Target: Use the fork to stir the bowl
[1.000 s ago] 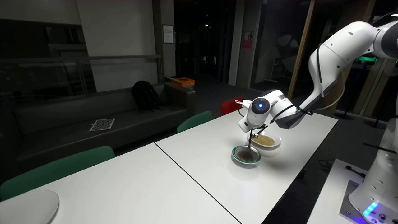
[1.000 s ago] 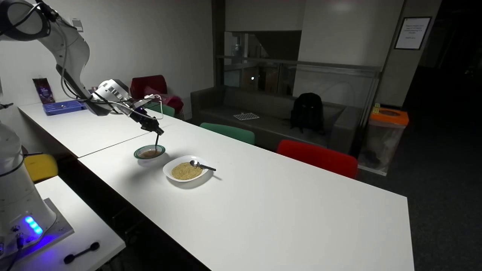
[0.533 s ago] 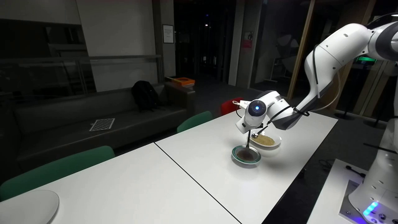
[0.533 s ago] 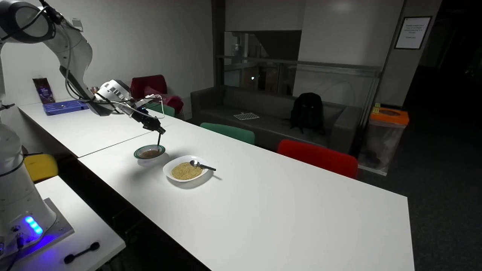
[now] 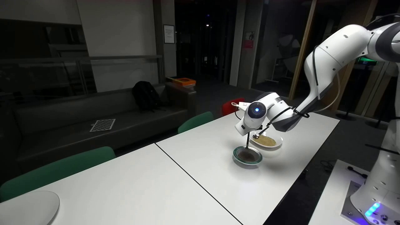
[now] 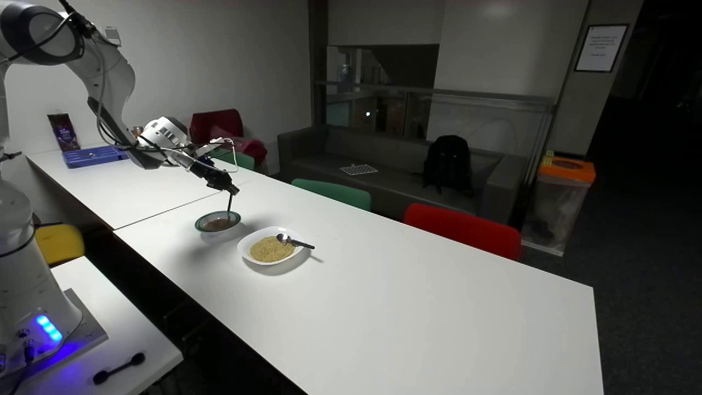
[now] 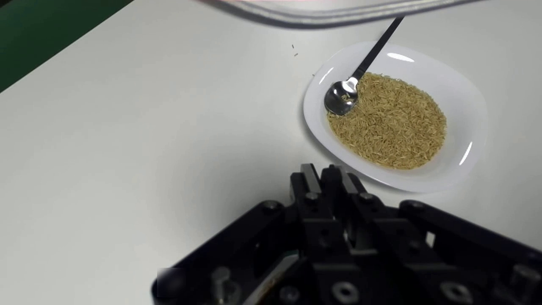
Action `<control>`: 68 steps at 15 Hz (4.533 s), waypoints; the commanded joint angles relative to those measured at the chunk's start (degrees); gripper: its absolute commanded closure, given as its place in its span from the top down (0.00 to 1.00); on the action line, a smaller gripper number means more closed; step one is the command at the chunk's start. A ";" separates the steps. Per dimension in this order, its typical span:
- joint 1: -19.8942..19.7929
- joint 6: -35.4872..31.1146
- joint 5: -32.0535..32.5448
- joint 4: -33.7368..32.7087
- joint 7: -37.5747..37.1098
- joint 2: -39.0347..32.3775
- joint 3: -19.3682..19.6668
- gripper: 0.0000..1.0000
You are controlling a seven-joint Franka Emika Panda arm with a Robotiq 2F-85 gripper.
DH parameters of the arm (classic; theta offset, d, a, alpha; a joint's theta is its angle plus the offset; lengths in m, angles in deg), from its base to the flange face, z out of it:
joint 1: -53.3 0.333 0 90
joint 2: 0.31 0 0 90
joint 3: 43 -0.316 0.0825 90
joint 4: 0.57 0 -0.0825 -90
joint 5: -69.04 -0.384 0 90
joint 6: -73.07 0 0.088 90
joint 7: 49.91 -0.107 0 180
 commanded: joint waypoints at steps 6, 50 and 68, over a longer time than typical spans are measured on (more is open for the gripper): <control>0.59 2.11 0.99 -0.83 -1.84 -0.31 -0.65 0.03; 0.24 1.10 0.11 -1.52 0.23 -0.59 -1.39 0.03; -0.92 1.29 1.92 -1.21 0.21 -1.01 0.82 0.03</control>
